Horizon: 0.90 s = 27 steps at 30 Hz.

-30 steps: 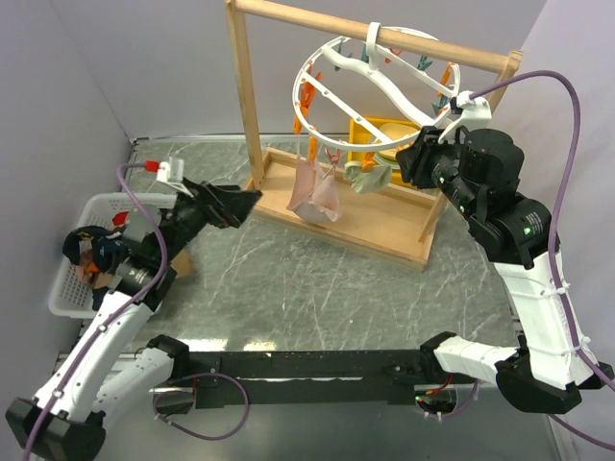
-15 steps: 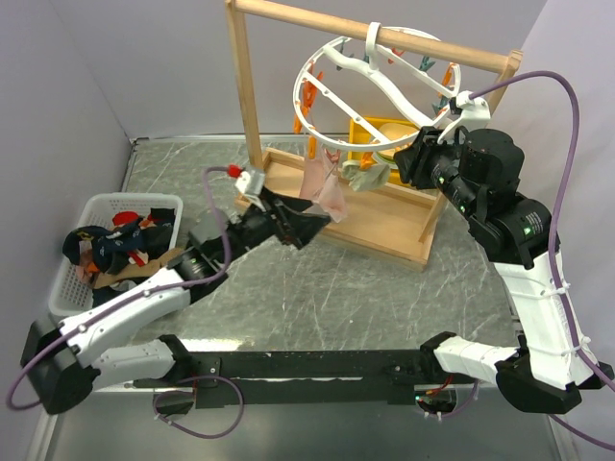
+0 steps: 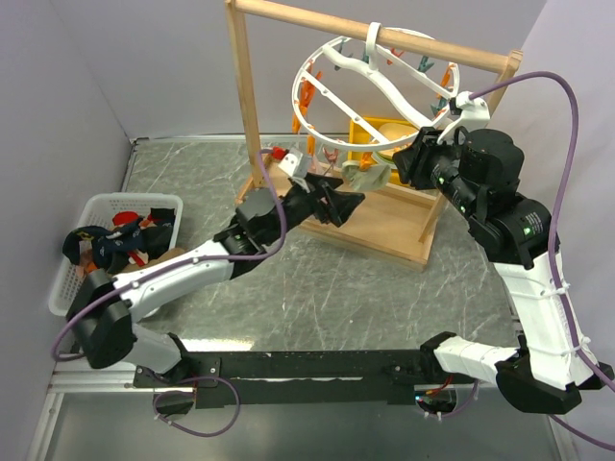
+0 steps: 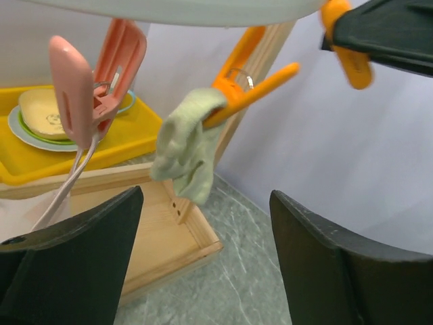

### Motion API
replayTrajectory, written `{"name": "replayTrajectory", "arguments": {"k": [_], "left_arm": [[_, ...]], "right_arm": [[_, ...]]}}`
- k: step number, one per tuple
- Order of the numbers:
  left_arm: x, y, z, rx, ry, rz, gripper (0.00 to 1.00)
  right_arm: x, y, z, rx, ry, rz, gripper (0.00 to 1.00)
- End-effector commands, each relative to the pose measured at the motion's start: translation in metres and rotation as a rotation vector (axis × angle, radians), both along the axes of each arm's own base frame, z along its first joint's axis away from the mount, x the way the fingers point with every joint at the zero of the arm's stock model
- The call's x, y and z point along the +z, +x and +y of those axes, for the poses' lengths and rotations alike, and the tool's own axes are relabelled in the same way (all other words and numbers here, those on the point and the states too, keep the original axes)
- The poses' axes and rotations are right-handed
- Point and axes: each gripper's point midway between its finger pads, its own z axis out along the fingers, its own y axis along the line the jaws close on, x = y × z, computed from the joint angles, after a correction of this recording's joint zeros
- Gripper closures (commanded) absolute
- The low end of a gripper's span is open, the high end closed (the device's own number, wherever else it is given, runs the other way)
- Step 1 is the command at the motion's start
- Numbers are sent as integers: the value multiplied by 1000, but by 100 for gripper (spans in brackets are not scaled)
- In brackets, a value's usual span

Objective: Remove the socks clipped to the hanger

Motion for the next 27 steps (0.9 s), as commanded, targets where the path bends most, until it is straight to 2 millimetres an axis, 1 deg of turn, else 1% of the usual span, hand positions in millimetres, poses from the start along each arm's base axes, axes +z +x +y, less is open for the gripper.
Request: {"name": "replayTrajectory", "arguments": {"k": [1,2,4,5,6,7,8,9,10,11,12,13,14,15,16,17,18,19,20,21,24,26,27], "left_arm": [[30,14,-13,40,-43,-54,22],[27,21,-15,65,-50,-45,26],[30,21,-19,54,-81,-50,32],[41,21,-18,49,-130,-87,45],[36,20,-18,45,-140,-92,53],[39,18,-17,43,-165,-104,60],[41,17,-15,43,-179,-116,84],[41,15,-13,44,-191,-128,99],[42,14,-11,44,-195,-131,99],[45,11,-8,43,-201,-138,99],[41,9,-6,42,-194,-137,99],[42,8,-4,45,-190,-142,99],[46,3,-1,33,-189,-151,99],[45,0,0,28,-181,-151,99],[40,-2,-2,20,-151,-138,99],[46,-8,1,5,-152,-142,99],[46,-11,2,-2,-144,-136,99],[43,-14,2,-13,-137,-119,99],[45,-20,4,-26,-134,-109,99],[41,-23,5,-31,-130,-95,99],[40,-33,8,-46,-132,-63,99],[40,-39,8,-67,-131,-51,99],[39,-41,7,-80,-125,-45,99]], "right_arm": [[1,-14,-9,-10,11,12,57],[0,-14,-8,-6,12,12,57],[-2,-13,-7,-3,15,13,57],[-3,-13,-6,-2,13,14,57],[-3,-12,-6,-2,16,12,57],[-5,-12,-5,1,15,15,57],[-6,-12,-5,3,15,17,57],[-7,-13,-4,8,15,18,57],[-7,-13,-4,11,15,14,57],[-8,-13,-2,21,12,15,55],[-6,-16,-3,28,15,2,53],[-3,-17,-1,42,18,-18,50],[-6,-17,1,57,14,-19,45],[-4,-22,0,65,20,-34,39],[-3,-24,1,77,21,-47,34],[-6,-23,3,86,17,-61,28],[-3,-30,4,115,24,-83,27],[-2,-31,3,118,22,-102,26],[-6,-32,9,155,16,-114,25],[-3,-37,9,167,24,-134,24],[-6,-39,15,193,48,-124,24],[-2,-43,26,256,67,-122,24],[-4,-42,33,289,72,-115,24]]}}
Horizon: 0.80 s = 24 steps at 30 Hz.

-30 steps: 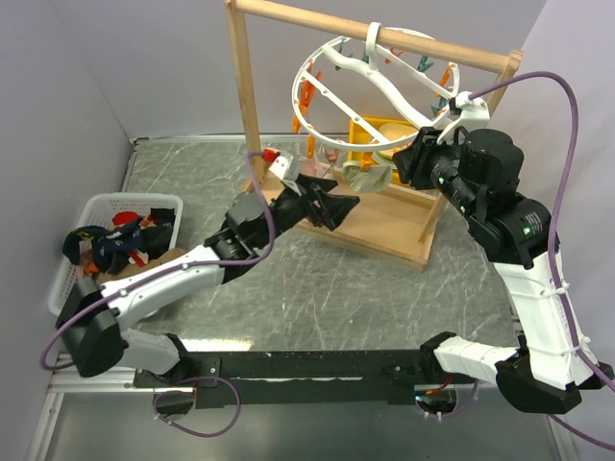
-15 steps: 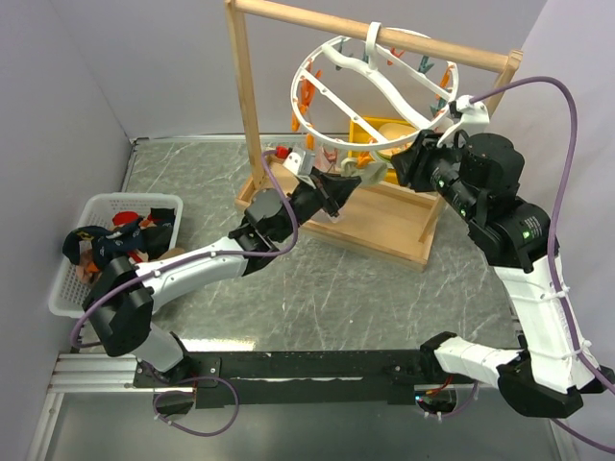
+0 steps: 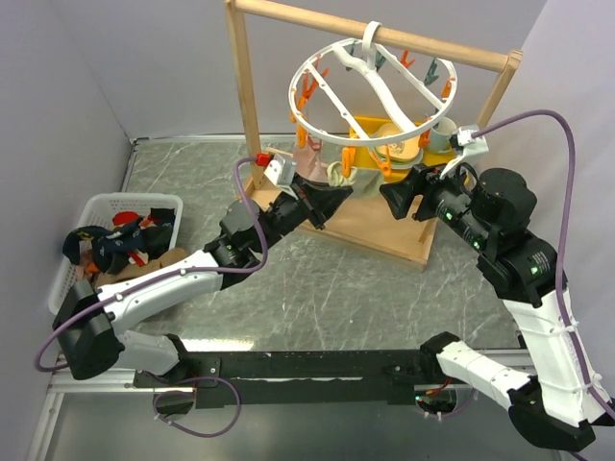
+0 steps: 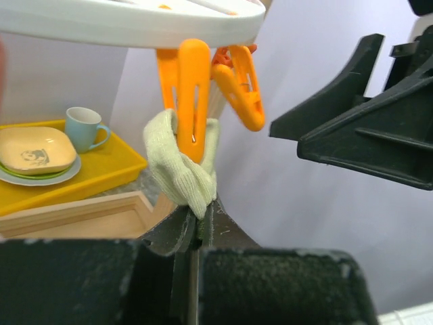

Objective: Remove the socks clipped to the hanger

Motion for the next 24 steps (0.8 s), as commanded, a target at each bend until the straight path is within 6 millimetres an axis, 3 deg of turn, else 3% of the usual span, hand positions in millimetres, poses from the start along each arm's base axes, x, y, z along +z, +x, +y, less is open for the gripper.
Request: {"name": "replayTrajectory", "arguments": {"k": [1,5,12,24], "left_arm": [[8,-20,0,-74,-19,27,99],[13,-27,0,-109,-31,37,99],[16,-28,-3,-126,-12,57,99],[20,-32,-1,-132,-8,60,99]], "right_arm": [[26,-4,29,164,69,-83,23],[31,-4,43,228,108,-110,16],[40,7,68,312,181,-70,16],[50,24,80,331,193,-64,18]]}}
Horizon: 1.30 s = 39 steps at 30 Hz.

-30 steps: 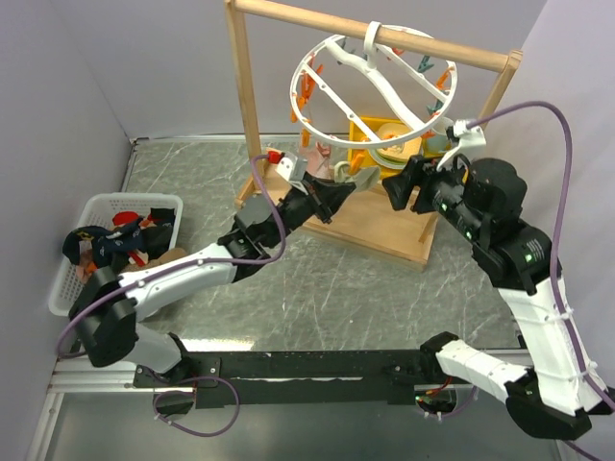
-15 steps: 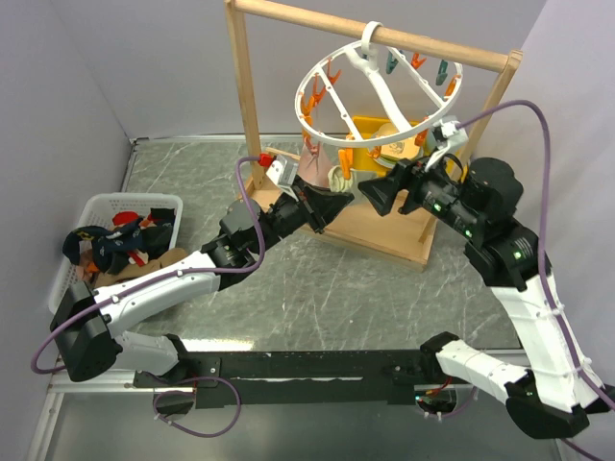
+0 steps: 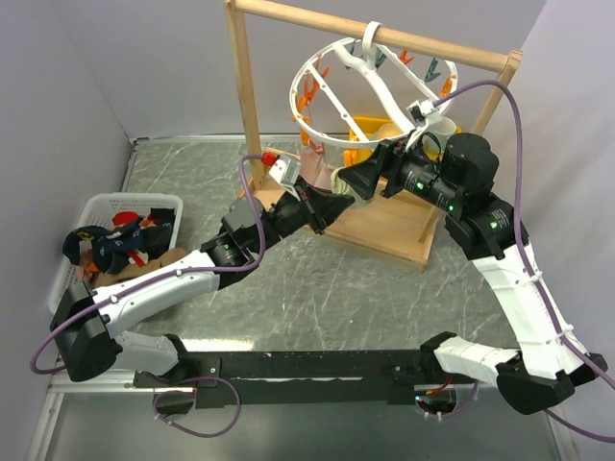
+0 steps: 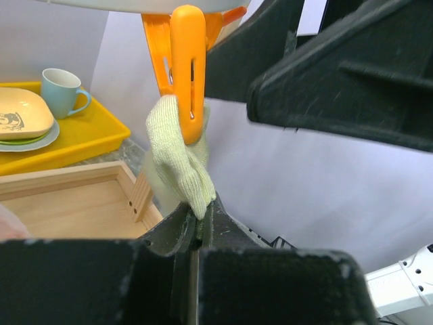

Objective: Remove the socks clipped to the hanger

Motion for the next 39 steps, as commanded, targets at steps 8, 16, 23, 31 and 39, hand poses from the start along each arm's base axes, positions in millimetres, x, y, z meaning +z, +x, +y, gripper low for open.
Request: {"name": "replayTrajectory", "arguments": {"k": [8,16,23,31,39], "left_arm": [[29,-17,3,-57,-48,-22,99],[30,-19,2,-70,-55,-12,99],[25,-22,-2,-82,-49,0,99],[7,-28,-11,-126,-58,72,99],[-34,-29,-3,-79,43,145,99]], "right_arm": [[39,8,6,15,51,-101,27],[41,13,8,11,58,-103,41],[44,13,8,8,71,-108,62],[42,14,3,-23,68,-111,64],[40,16,-6,-71,47,-111,63]]}}
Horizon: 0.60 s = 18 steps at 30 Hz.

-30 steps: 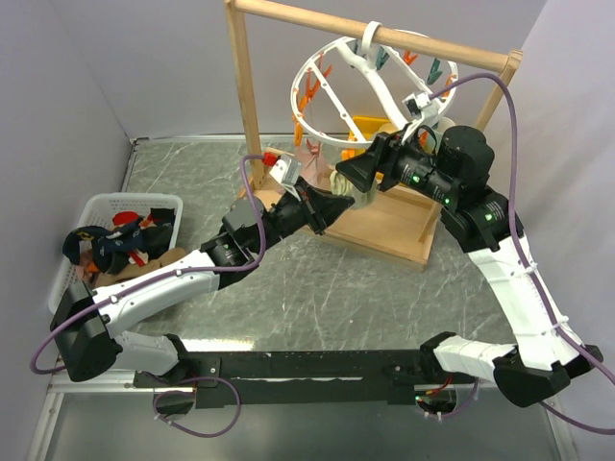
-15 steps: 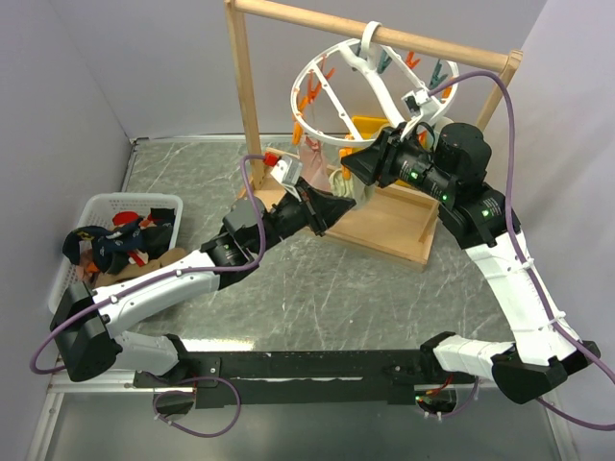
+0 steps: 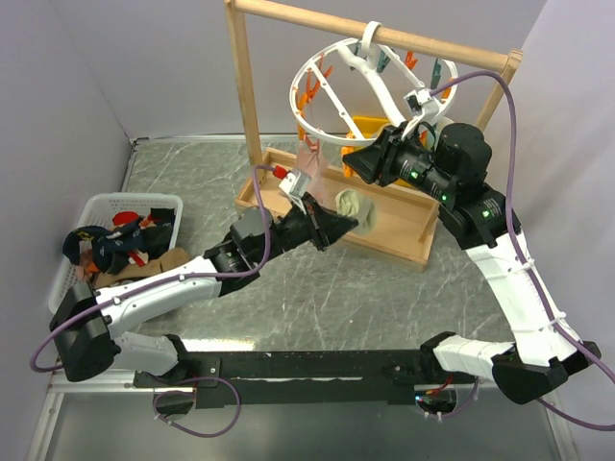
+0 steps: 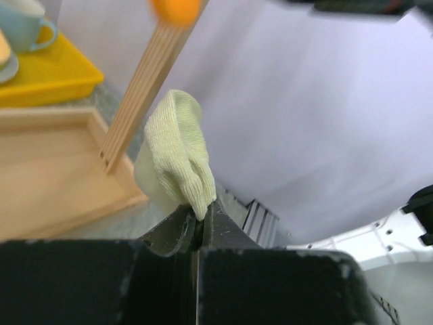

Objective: Remove the socks clipped to the hanger

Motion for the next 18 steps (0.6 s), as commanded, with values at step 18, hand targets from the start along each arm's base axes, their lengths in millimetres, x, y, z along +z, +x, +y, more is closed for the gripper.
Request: {"name": "replayTrajectory", "arguments": {"k": [18], "left_arm": [[-22,63,189,677,438,63,99]], "right_arm": [[28,-13,-91,-410,-98,-119,60]]}}
